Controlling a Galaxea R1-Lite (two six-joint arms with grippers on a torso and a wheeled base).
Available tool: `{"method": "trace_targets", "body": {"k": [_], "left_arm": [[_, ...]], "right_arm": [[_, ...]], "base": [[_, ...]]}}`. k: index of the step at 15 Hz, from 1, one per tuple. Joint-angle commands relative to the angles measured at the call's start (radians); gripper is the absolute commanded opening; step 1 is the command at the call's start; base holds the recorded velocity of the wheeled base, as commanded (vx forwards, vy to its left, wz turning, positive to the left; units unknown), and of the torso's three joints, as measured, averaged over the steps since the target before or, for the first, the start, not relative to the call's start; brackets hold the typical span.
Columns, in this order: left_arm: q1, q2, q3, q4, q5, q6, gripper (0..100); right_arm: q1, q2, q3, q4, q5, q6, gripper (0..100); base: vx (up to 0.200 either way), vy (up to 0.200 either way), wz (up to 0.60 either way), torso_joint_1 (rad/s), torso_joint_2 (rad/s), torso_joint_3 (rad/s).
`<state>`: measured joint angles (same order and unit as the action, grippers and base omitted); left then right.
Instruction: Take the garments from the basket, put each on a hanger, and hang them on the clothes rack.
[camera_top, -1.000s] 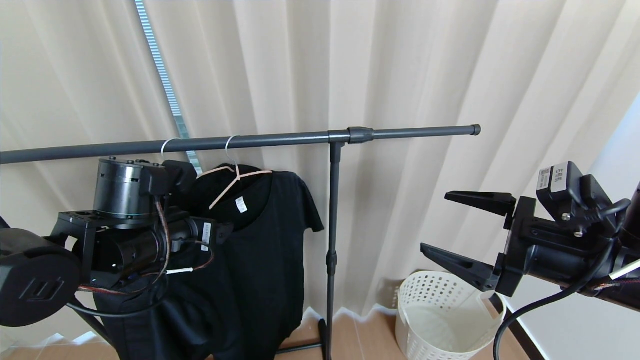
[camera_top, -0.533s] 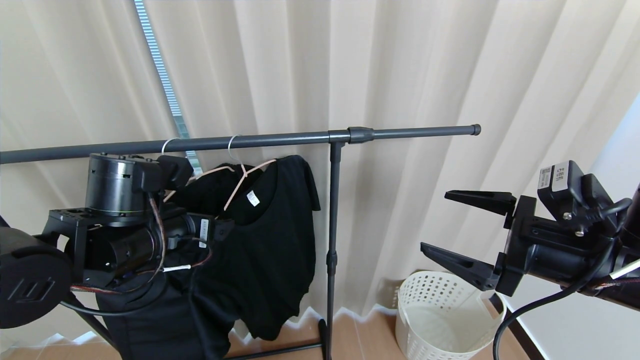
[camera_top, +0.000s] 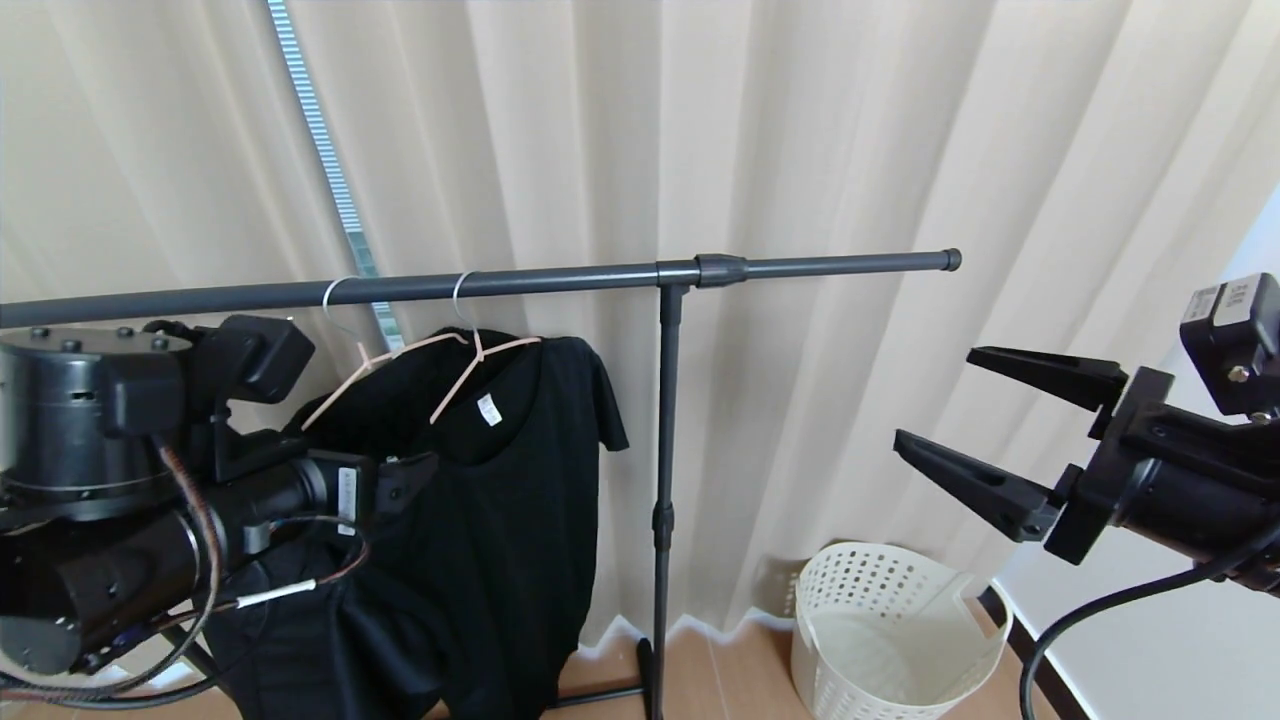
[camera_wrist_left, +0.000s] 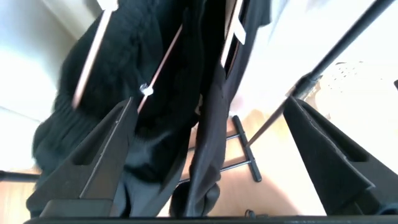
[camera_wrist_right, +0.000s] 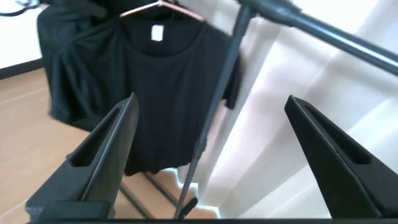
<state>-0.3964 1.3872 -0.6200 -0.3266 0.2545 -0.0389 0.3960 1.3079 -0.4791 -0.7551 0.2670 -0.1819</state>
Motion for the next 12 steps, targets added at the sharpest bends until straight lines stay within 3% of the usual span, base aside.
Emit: {"method": "trace_targets", "body": {"k": [1, 6, 9, 10, 12], "left_arm": [[-0.004, -0.163, 0.108, -0.002, -0.001, -0.001, 100], [-0.004, -0.393, 0.306, 0.001, -0.004, -0.001, 100], [-0.004, -0.493, 0.405, 0.003, -0.004, 0.002, 100], [-0.004, -0.553, 0.468, 0.004, -0.011, 0.002, 100], [-0.004, -0.594, 0.537, 0.004, -0.014, 0.002, 100]], "right_arm": [[0.003, -0.142, 0.051, 0.069, -0.089, 0.004, 100], [0.001, -0.41, 0.097, 0.387, -0.101, 0.084, 100], [0.001, -0.513, 0.203, 0.407, -0.15, 0.094, 100], [0.001, -0.582, 0.31, 0.407, -0.186, 0.094, 100], [-0.002, -0.641, 0.39, 0.407, -0.213, 0.094, 100]], "base": [[0.0, 0.0, 0.0, 0.0, 0.0, 0.0], [0.0, 0.0, 0.0, 0.0, 0.0, 0.0], [0.0, 0.0, 0.0, 0.0, 0.0, 0.0], [0.0, 0.0, 0.0, 0.0, 0.0, 0.0], [0.0, 0.0, 0.0, 0.0, 0.0, 0.0]]}}
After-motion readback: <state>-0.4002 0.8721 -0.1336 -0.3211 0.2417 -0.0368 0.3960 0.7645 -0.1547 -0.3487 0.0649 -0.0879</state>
